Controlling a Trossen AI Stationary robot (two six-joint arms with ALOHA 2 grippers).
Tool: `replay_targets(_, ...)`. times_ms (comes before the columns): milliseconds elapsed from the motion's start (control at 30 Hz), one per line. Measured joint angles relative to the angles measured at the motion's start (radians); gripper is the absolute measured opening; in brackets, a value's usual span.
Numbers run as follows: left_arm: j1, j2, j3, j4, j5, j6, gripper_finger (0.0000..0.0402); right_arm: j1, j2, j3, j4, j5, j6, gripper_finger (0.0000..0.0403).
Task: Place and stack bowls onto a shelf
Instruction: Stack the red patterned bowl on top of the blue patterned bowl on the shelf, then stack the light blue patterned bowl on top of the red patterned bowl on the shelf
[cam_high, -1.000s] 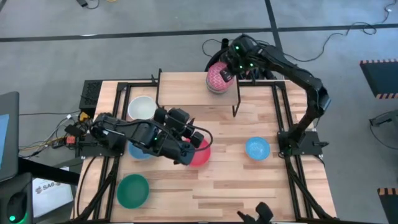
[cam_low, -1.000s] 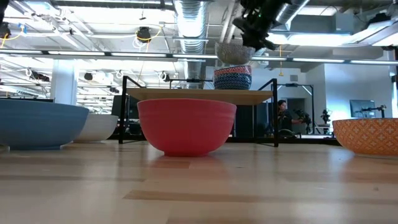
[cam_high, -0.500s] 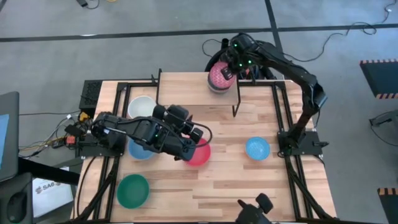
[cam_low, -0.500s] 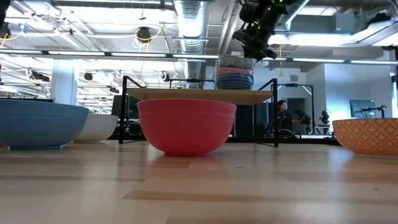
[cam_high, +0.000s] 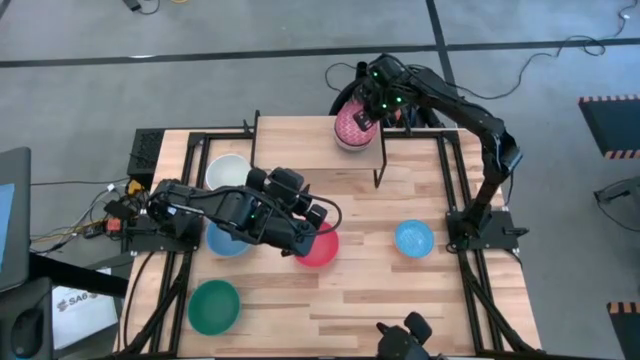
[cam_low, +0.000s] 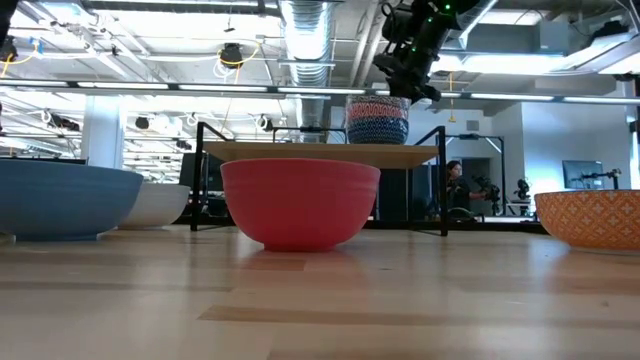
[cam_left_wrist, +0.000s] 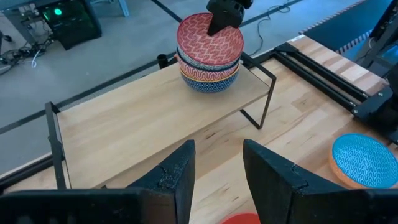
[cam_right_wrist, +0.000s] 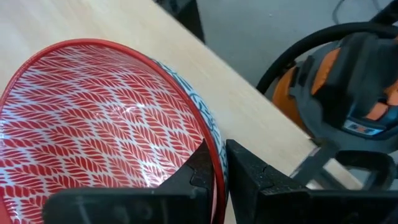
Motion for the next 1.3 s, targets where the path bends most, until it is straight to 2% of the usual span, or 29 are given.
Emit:
replay_targets(300,0.008,0.000,0.000,0.000,0.009,0.010,0.0120,-0.001,0.000,0.000,-0.008,-0.088,0.005,0.0060)
replay_targets(867,0.035,0.000,0.000,0.001,0.054,0.030,0.0120,-0.006,0.000,0.000,-0.022,-0.121,0.010,0.0069)
replay_targets(1000,0.037,0.000,0.000,0.002,0.054,0.030,0.0120,-0.006,0.000,0.000,-0.019,-0.124,0.010,0.0098)
replay_targets(1300,0.037,0.000,0.000,0.001,0.054,0.038,0.0120,-0.019,-0.029,0.000,-0.011,-0.140,0.010,0.0202)
